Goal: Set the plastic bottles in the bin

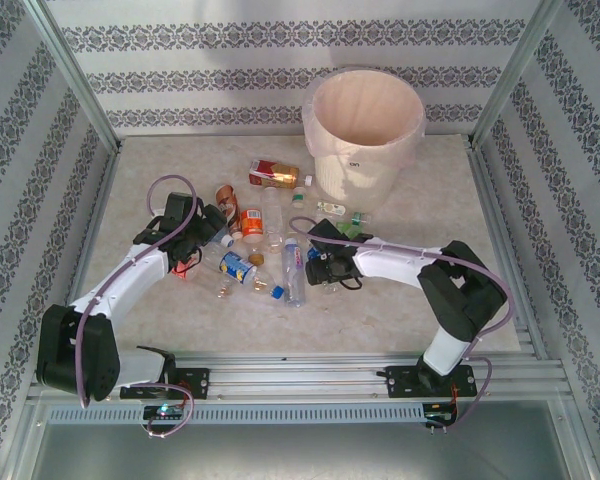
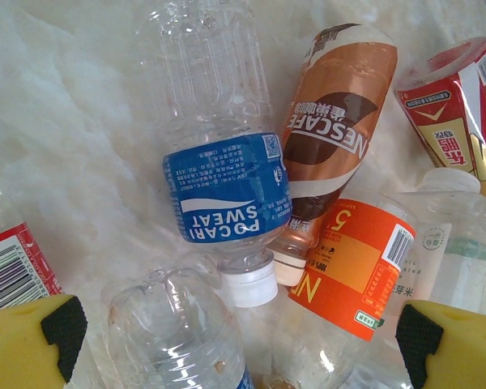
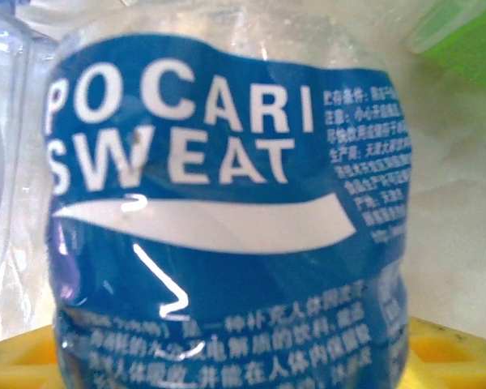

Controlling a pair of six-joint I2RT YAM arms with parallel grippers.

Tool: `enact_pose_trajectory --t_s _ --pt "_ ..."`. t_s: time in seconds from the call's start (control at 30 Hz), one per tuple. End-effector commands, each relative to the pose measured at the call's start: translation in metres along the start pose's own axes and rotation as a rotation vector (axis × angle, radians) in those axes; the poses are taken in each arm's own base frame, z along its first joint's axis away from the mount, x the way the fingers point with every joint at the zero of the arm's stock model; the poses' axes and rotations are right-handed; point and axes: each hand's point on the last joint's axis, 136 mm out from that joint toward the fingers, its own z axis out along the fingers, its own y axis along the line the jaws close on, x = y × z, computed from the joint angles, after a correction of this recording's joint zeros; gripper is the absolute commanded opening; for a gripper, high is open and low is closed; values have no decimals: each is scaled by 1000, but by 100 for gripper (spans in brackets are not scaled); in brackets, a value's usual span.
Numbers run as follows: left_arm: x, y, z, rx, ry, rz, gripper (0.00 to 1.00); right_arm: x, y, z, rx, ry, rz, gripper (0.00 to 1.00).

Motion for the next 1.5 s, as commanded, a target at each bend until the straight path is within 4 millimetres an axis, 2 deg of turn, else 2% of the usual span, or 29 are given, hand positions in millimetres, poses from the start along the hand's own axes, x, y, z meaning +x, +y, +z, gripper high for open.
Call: enact_pose_trajectory --t_s 0.0,0.27,0.47,0.57,0.7,0.93,1.1,1.23,1.33,1.47 --pt "-5 -9 -8 27 -23 31 100 0 2 -15 -22 -34 -42 59" --pt "-7 -16 -8 47 -20 37 100 -11 3 -46 -59 -146 -77 50" --pt "-11 -27 -13 81 -23 58 100 -38 4 -80 -64 -295 -82 47" --pt "-14 -31 -17 127 -54 36 100 -52 10 -95 -97 -367 -81 46" --pt "-16 -51 -25 247 -69 50 100 -71 19 -121 -153 -479 -63 44" --pt "-17 -87 -45 409 -64 153 100 -109 39 -185 -280 -696 -76 44" --pt "-24 -112 -63 538 -96 163 100 -143 42 -226 -342 -797 -87 44" --pt "-27 -133 -79 637 -108 173 100 -172 44 -270 -385 -898 -124 43" --pt "-28 -138 -83 648 -123 197 100 -194 42 -303 -402 -976 -148 44" --pt "-29 -130 -78 613 -138 181 100 -220 31 -328 -367 -1039 -163 44"
